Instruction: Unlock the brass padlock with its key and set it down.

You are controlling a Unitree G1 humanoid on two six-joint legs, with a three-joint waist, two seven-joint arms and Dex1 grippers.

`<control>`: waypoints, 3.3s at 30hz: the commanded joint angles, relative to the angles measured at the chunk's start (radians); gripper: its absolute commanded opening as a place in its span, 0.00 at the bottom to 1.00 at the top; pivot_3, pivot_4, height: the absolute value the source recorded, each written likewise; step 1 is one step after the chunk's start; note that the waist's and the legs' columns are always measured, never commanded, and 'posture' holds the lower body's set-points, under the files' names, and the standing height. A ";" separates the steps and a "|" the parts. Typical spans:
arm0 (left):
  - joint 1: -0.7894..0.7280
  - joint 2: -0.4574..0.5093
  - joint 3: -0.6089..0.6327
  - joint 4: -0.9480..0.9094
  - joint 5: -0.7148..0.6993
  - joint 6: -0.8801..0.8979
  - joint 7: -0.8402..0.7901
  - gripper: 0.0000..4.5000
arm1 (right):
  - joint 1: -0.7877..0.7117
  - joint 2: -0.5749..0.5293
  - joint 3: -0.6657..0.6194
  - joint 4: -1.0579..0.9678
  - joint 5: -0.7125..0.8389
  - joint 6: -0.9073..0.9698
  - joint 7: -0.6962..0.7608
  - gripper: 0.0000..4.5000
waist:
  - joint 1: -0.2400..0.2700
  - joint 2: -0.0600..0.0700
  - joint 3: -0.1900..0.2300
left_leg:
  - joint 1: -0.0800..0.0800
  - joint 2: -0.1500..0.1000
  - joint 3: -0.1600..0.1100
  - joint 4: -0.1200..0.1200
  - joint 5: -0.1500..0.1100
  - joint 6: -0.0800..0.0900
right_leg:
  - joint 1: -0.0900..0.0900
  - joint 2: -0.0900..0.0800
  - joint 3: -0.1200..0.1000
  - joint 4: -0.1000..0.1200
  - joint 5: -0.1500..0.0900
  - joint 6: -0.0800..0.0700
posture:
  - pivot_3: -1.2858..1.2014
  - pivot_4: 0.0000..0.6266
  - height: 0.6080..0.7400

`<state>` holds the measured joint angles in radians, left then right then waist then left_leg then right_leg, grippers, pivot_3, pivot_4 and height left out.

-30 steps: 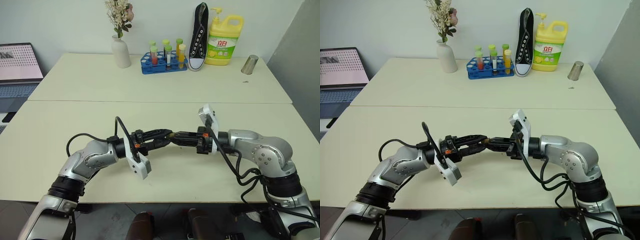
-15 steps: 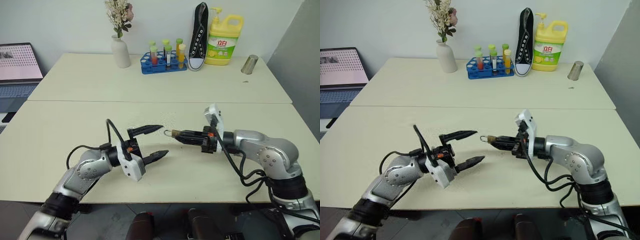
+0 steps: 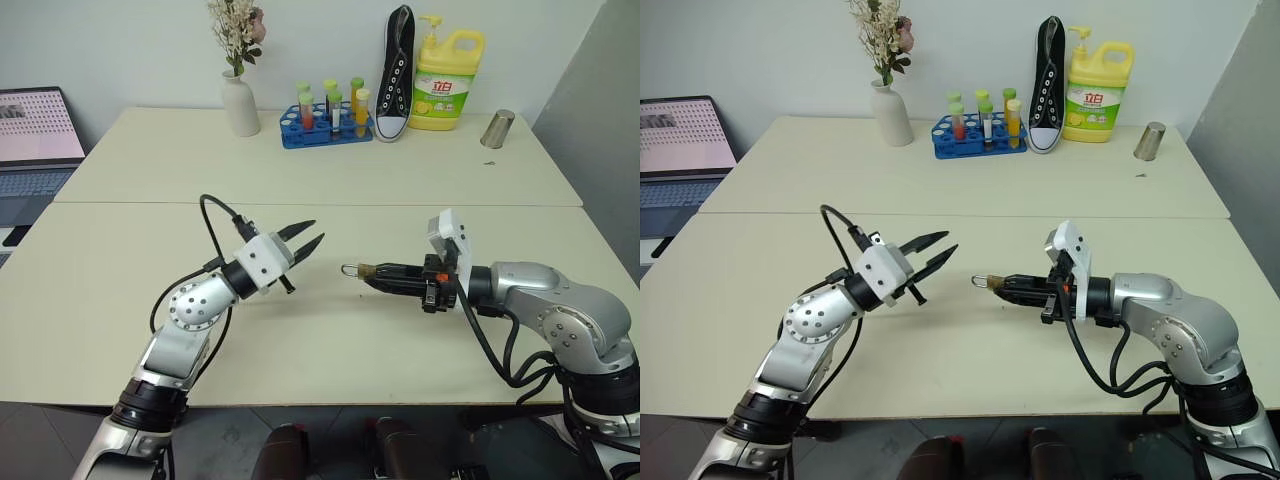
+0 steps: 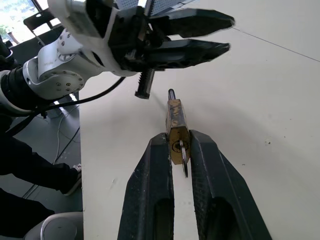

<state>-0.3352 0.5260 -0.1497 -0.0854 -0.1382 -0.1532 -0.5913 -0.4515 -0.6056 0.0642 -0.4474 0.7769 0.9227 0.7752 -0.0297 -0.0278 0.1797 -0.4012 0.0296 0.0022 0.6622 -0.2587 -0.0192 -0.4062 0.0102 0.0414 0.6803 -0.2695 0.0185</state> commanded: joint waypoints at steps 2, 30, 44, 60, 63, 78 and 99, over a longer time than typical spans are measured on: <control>-0.018 -0.024 0.003 -0.051 -0.127 0.147 -0.096 0.00 | -0.005 -0.005 -0.013 -0.048 0.019 -0.018 0.021 0.03 | 0.000 0.000 0.000 | 0.000 0.000 0.000 0.000 0.000 0.000 | 0.000 0.001 0.000 0.000 0.000 0.000 | 0.52 0.24 1.00; 0.064 0.011 0.060 -0.313 -0.447 0.624 -0.278 0.00 | 0.005 -0.016 0.005 -0.038 -0.008 -0.027 0.053 0.03 | 0.000 0.000 0.000 | 0.000 0.000 0.000 0.000 0.000 0.000 | 0.000 0.001 0.001 0.000 0.000 0.000 | 0.52 0.24 1.00; 0.061 0.050 0.095 -0.387 -0.548 0.746 -0.289 0.00 | 0.012 -0.024 0.018 -0.024 -0.030 -0.042 0.063 0.03 | 0.000 0.000 0.000 | 0.000 0.000 0.000 0.000 0.000 0.000 | 0.000 0.001 0.001 0.000 0.000 0.000 | 0.52 0.24 1.00; 0.035 0.052 0.152 -0.401 -0.638 0.845 -0.234 0.00 | 0.022 -0.020 0.028 -0.024 -0.048 -0.051 0.084 0.03 | 0.000 0.000 0.000 | 0.000 0.000 0.000 0.000 0.000 0.000 | 0.000 0.001 0.002 -0.001 0.000 0.000 | 0.52 0.24 1.00; 0.029 0.054 0.148 -0.395 -0.628 0.838 -0.236 0.00 | 0.024 -0.020 0.029 -0.025 -0.047 -0.050 0.085 0.03 | 0.000 0.000 0.000 | 0.000 0.000 0.000 0.000 0.000 0.000 | 0.000 0.001 0.002 -0.001 0.000 0.000 | 0.52 0.24 1.00; 0.139 0.210 -0.007 -0.280 -0.120 0.163 -0.455 0.14 | 0.003 -0.018 -0.034 0.066 0.062 0.108 0.054 0.03 | 0.001 0.000 0.001 | 0.001 0.000 0.001 -0.001 0.000 0.000 | 0.000 0.001 0.003 -0.001 -0.001 -0.001 | 0.52 0.24 1.00; 0.216 0.247 0.051 -0.272 -0.147 0.205 -0.483 1.00 | -0.091 0.108 0.152 0.369 -0.155 0.080 0.044 0.03 | -0.002 0.001 0.001 | 0.000 0.001 0.001 -0.001 0.000 0.000 | -0.001 -0.002 0.002 -0.001 -0.001 -0.001 | 0.52 0.24 1.00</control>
<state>-0.1220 0.7612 -0.1110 -0.3243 -0.2708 0.0572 -1.0645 -0.5219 -0.4998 0.2222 -0.0820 0.6227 0.9932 0.8216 -0.0315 -0.0273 0.1805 -0.4012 0.0306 0.0031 0.6612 -0.2587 -0.0192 -0.4070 0.0085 0.0433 0.6788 -0.2704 0.0177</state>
